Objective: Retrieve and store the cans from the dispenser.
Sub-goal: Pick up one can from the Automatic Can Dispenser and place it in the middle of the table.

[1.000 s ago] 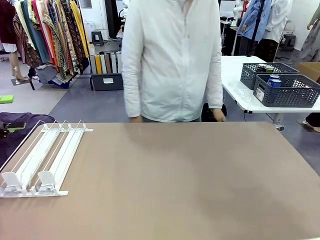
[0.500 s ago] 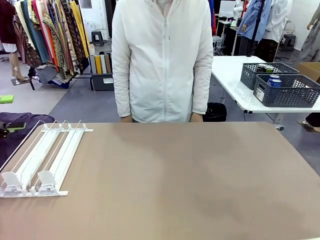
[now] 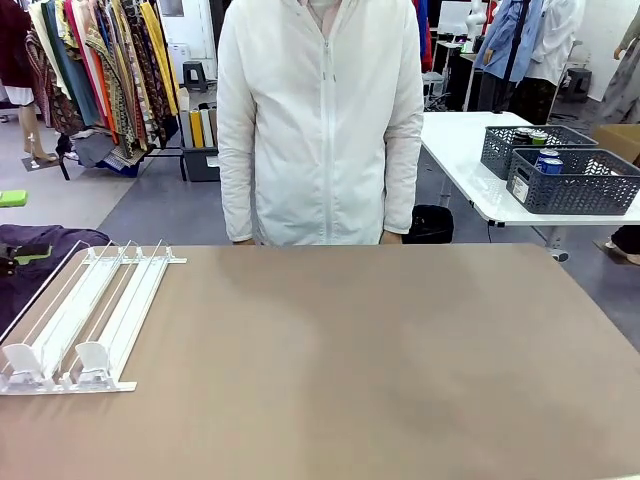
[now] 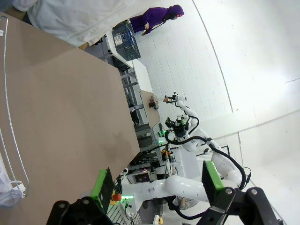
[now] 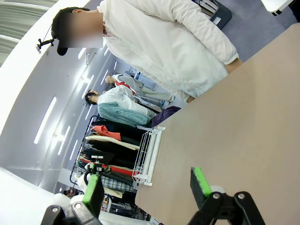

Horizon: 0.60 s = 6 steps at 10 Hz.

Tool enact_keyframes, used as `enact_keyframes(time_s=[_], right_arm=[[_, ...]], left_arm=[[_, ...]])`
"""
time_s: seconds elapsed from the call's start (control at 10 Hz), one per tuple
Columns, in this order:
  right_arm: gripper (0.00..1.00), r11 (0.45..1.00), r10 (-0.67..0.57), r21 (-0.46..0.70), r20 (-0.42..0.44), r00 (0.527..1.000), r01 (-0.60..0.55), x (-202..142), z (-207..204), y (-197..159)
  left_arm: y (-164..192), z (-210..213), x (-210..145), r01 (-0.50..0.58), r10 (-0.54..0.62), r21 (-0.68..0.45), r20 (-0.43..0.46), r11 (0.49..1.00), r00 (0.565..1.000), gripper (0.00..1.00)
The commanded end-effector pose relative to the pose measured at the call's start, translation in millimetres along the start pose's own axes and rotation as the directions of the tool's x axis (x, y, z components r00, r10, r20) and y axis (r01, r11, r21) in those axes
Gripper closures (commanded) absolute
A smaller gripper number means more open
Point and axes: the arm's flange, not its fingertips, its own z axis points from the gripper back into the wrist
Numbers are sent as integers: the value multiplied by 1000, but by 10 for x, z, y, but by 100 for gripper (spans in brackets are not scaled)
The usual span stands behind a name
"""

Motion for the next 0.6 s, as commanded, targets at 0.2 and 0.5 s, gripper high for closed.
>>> enact_keyframes(time_s=[0.2, 0.5], right_arm=[[0, 1000, -2, 14, 10, 1000, 2, 30, -3, 34], [0, 1000, -2, 14, 10, 1000, 2, 30, -3, 34]], left_arm=[[-30, -14, -5, -11, 11, -20, 12, 1000, 1000, 0], [-30, -14, -5, -11, 11, -20, 12, 1000, 1000, 0]])
